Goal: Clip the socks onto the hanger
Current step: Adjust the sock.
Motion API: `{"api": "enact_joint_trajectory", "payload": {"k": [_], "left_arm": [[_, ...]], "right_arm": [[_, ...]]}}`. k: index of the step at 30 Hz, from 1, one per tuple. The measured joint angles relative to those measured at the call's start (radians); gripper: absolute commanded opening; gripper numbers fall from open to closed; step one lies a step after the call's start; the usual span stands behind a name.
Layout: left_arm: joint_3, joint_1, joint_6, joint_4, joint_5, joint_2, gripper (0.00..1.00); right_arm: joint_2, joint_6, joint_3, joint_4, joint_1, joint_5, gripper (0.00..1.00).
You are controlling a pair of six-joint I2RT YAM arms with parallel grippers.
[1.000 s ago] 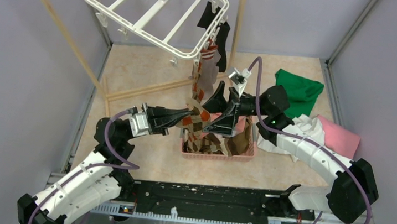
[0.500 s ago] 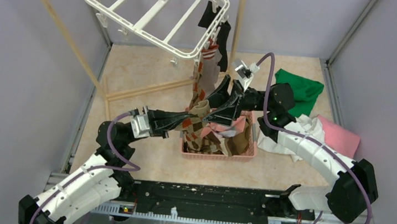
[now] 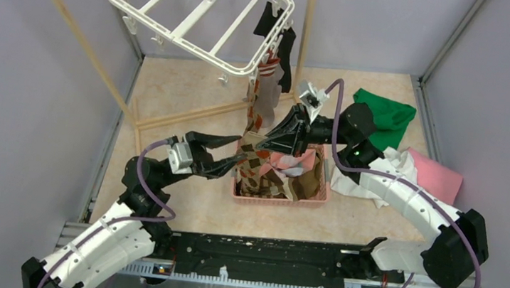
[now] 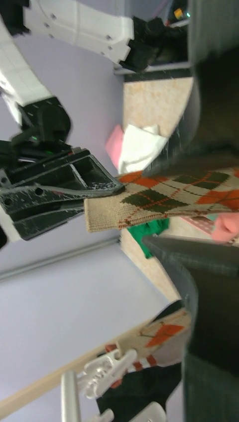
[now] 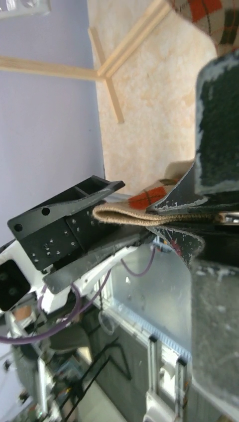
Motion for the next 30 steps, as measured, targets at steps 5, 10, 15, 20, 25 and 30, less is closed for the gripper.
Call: {"api": "enact_joint_trajectory", "payload": {"k": [5,10,15,20,25,30], "left_arm": [[0.03,0.0,-0.018,-0.21,-0.051,-0.078,0.82],[0.148,0.0,-0.027,-0.379,-0.077,-0.101,0.75],[0.212,0.0,-0.047,-0.401,-0.05,-0.021,0.69],[0.213,0.0,-0.05,-0.402,-0.023,0.084,0.67],[0.213,0.0,-0.049,-0.392,0.01,0.141,0.56],[0.215,0.0,-0.05,-0.368,0.056,0.173,0.44]], "right_arm": [[-0.039,-0.352,0.059,-0.309,0.0,0.004,0.0],[-0.079,-0.724,0.126,-0.584,0.0,0.019,0.0],[-0.088,-0.988,0.142,-0.742,0.006,0.044,0.0],[-0.088,-1.153,0.142,-0.837,0.013,0.06,0.0],[-0.088,-1.241,0.143,-0.877,0.021,0.066,0.01],[-0.088,-1.276,0.143,-0.884,0.027,0.071,0.01]]}}
